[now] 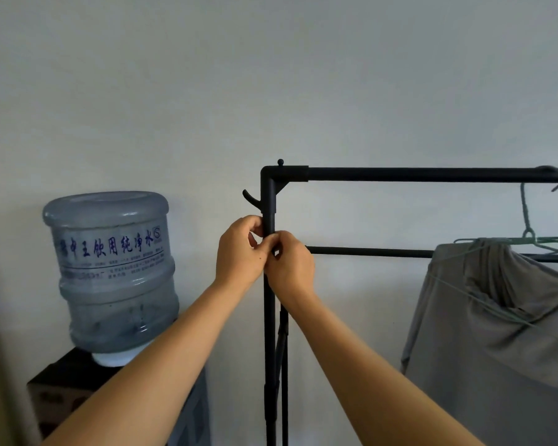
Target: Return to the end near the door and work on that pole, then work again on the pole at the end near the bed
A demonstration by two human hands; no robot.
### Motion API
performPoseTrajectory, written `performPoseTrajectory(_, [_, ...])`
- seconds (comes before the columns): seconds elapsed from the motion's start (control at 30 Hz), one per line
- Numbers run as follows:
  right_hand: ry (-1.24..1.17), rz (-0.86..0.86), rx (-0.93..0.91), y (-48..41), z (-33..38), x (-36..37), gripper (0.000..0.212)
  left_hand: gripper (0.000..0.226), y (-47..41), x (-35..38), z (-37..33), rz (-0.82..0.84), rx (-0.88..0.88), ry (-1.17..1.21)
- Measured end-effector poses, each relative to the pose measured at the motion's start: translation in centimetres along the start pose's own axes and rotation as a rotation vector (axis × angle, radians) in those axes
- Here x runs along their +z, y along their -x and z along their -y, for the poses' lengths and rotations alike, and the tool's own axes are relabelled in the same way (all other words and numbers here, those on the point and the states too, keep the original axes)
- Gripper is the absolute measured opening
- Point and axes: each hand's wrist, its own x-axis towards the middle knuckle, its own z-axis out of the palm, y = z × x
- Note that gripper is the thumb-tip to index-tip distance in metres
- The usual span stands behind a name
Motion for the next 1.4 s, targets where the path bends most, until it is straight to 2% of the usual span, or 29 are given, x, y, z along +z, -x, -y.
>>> performPoseTrajectory(0.23, [-0.046,0.037,0.042,1.7,1.2,-0.2,0.025,0.013,1.4,-1.4,-0.7,0.004,-0.054,0.029])
performPoseTrajectory(0.43, [-0.068,0.089,0.063,3.1,1.2,-0.8,0.025,0.033,2.7,-1.6,-1.2,0.038,-0.143,0.043])
performPoseTrajectory(0.53, [-0.091,0.098,0.09,3.4,0.9,-1.5,0.026,0.038,3.3,-1.6,-1.6,-0.03,-0.146,0.032])
performPoseTrajectory(0.63, [-0.135,0.074,0.106,4.1,0.7,-2.6,0.026,0.027,4.5,-1.9,-2.5,-0.112,-0.078,0.048])
performPoseTrajectory(0.73, [-0.136,0.051,0.082,5.4,0.5,-3.9,0.019,0.006,6.4,-1.6,-3.6,-0.04,-0.007,0.062])
performPoseTrajectory(0.83, [-0.128,0.018,0.077,7.0,-0.2,-6.1,0.021,0.008,8.6,-0.6,-5.2,-0.003,-0.014,0.157])
performPoseTrajectory(1.1, [-0.09,-0.085,0.019,10.7,-1.8,-15.7,0.021,0.01,12.5,2.7,-13.4,0.071,0.062,0.295])
performPoseTrajectory(1.4, [-0.051,-0.258,-0.012,15.8,-4.9,-33.0,0.021,0.008,18.3,9.9,-28.6,0.132,0.143,0.456])
